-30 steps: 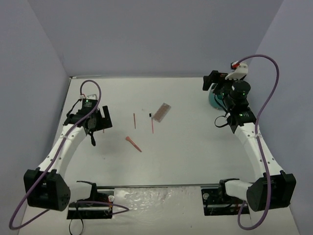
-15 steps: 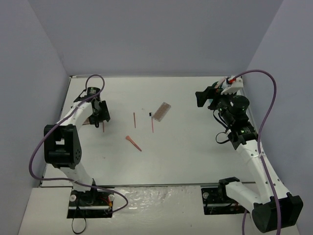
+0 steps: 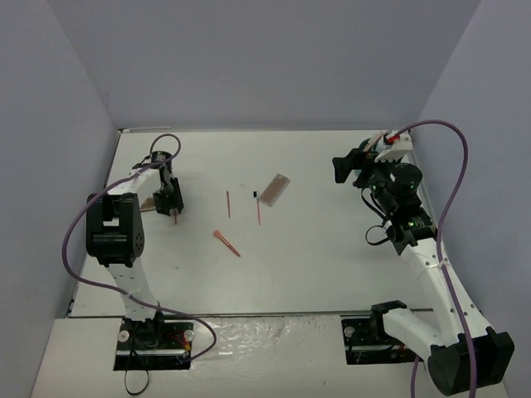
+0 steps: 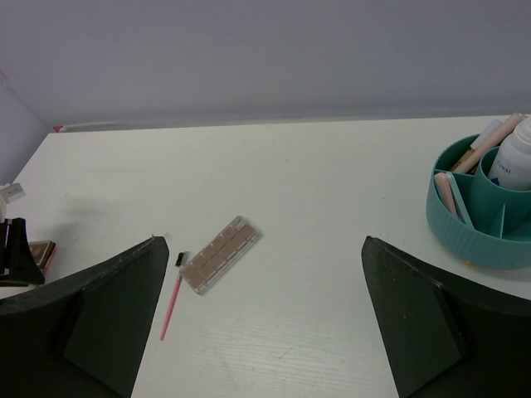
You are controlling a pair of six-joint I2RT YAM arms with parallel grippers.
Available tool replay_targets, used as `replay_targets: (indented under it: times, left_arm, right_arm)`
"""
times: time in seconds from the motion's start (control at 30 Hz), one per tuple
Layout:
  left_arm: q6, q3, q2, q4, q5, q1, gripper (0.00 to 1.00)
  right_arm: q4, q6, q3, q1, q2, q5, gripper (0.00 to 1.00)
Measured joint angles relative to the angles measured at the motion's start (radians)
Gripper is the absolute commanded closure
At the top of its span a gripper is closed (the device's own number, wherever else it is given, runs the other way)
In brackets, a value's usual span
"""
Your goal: Organize the makeup
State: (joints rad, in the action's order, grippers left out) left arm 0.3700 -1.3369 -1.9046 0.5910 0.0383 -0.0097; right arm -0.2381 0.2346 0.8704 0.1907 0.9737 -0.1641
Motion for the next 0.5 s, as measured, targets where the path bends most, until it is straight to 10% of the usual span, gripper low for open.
replay_targets:
  times: [0.5]
  left_arm:
    - [0.006,0.002,-0.025,-0.036,-0.013,-0.024,1.0]
  right_arm:
    - [0.007,0.0,-0.011,0.0,-0.004,0.004,0.0]
